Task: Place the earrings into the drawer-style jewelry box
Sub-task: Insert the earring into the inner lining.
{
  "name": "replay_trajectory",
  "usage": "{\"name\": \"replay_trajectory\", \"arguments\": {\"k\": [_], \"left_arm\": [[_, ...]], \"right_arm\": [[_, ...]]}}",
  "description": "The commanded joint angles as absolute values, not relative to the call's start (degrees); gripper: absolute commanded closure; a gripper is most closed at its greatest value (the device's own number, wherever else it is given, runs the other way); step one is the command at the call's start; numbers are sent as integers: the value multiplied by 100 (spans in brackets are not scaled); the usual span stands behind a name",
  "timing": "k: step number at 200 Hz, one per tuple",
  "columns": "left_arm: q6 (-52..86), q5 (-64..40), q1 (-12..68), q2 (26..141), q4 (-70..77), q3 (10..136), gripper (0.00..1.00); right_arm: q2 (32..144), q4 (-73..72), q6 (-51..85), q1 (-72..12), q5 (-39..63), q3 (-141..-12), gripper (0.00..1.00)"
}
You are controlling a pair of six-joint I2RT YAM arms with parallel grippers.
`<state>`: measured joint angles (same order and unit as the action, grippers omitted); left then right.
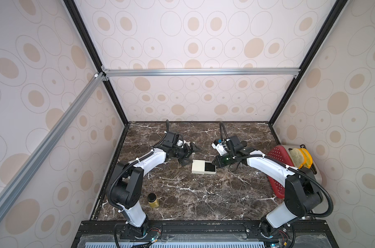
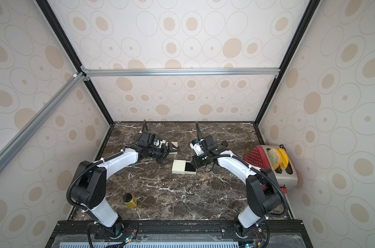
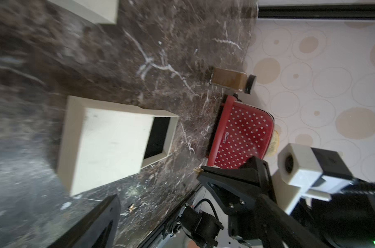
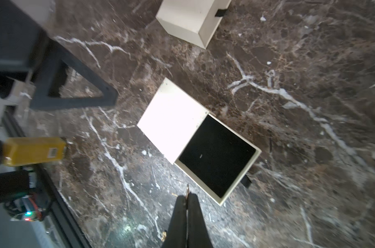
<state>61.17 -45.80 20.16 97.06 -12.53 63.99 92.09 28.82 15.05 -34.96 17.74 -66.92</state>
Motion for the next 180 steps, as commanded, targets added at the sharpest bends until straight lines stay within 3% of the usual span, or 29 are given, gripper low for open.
{"name": "replay_trajectory", "arguments": {"k": [1, 58, 180], "left_arm": [[5264, -4242, 1681, 9573, -2091, 6310, 1], [4746, -4086, 1567, 9878, -2478, 6429, 1], [4562, -4445, 1524, 10358, -2514, 6552, 1]], "right_arm": [[9708, 4347, 1014, -3869, 220, -7338, 100], [11109, 5393, 1062, -4556, -984, -8944, 100], [12060, 5869, 1169, -4631, -1029, -9900, 100]]}}
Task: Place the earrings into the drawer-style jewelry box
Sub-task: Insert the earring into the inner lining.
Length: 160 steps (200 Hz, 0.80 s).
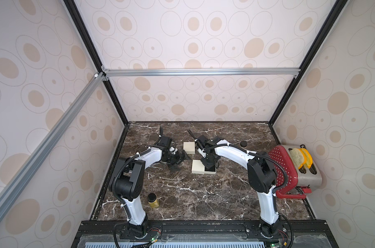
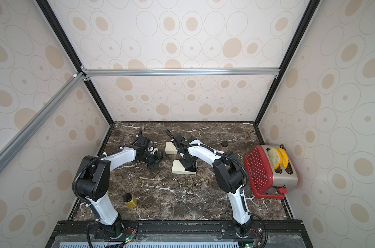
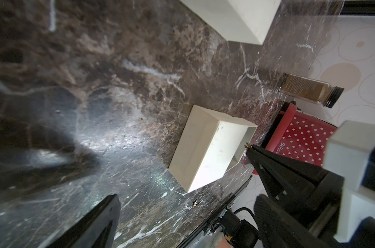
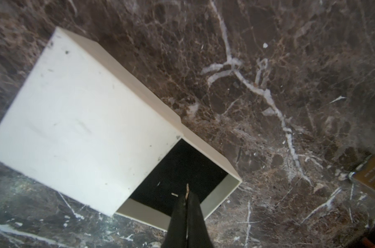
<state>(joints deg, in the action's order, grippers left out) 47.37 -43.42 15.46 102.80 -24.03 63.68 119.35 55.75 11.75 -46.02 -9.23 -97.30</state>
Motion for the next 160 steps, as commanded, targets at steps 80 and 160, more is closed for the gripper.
{"name": "replay_trajectory", "arguments": {"k": [80, 160], "left_arm": [[4535, -4491, 1516, 10404, -2514, 6548, 1], [4474, -4491, 1520, 10354, -2549, 6526, 1]], "right_arm": [[12325, 5924, 1126, -4636, -903, -10123, 100], [12502, 6002, 1160, -4641, -1071, -10296, 100]]}}
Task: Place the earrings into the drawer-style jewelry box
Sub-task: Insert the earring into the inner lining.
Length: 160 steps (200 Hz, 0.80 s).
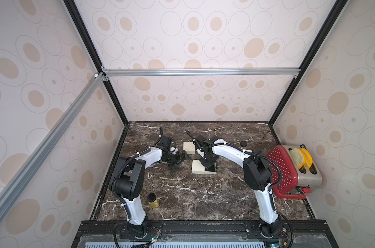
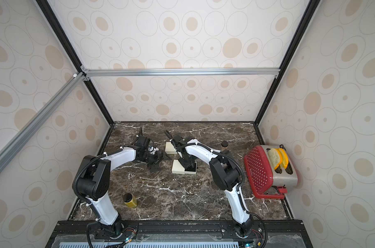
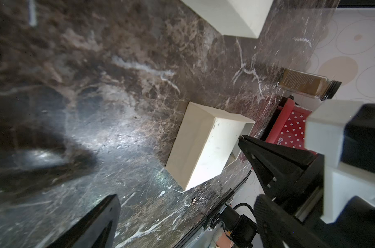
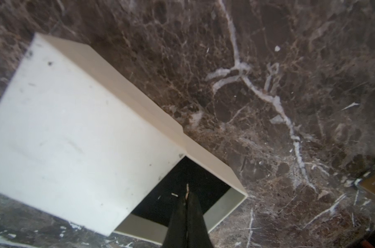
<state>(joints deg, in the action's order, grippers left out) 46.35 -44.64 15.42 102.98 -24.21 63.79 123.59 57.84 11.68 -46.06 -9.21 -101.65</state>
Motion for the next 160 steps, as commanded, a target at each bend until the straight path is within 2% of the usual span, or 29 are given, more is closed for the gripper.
{"name": "replay_trajectory", "arguments": {"k": [1, 160], "left_arm": [[4474, -4491, 1520, 10358, -2549, 6519, 1], [4465, -4526, 1517, 10365, -2522, 6451, 1]], "right_arm": [[12505, 6007, 1160, -4641, -1076, -10303, 100], [12739, 5950, 1277, -4645, -992, -10399, 100]]}}
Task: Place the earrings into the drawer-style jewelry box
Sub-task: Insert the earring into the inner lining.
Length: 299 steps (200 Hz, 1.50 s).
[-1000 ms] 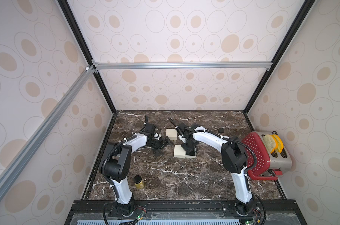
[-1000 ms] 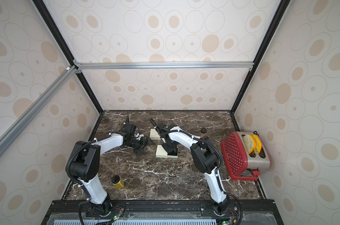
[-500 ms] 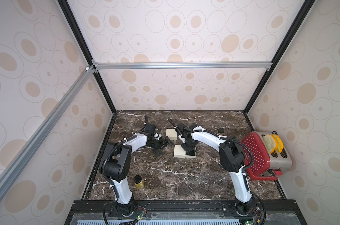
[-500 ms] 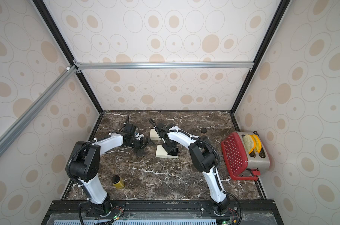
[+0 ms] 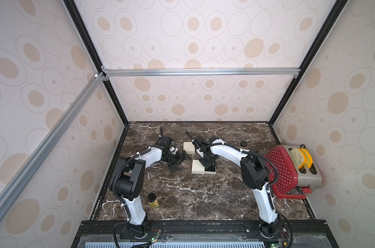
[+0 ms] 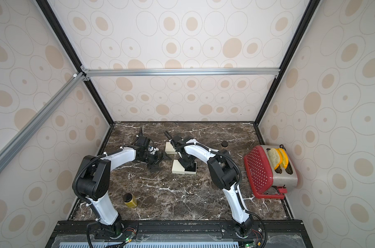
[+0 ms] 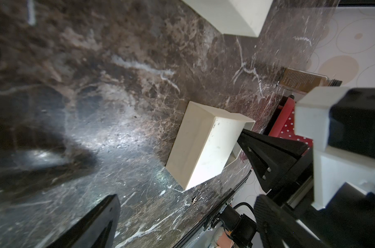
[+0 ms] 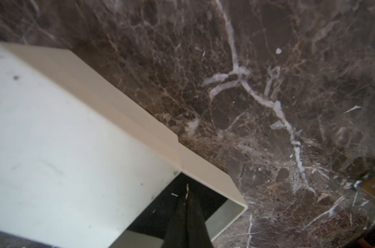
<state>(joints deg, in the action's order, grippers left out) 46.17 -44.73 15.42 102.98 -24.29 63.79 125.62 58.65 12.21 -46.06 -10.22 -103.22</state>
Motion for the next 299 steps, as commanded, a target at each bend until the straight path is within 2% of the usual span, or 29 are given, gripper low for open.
{"name": "replay_trajectory", "arguments": {"k": [1, 157, 259, 299], "left_arm": [[4465, -4531, 1514, 10359, -2522, 6451, 1], [4509, -4561, 1512, 10317, -2427, 6355, 1], [4552, -4588, 1523, 10281, -2343, 6276, 1], [4570, -4588, 1522, 10282, -2320, 6258, 1]], "right_arm": [[12742, 5950, 1285, -4643, -993, -10403, 100], [12972, 6095, 2042, -4657, -1411, -10607, 100], [13150, 6145, 2197, -4729, -1310, -10792, 100], [13001, 6150, 2151, -4729, -1295, -10824, 89]]}}
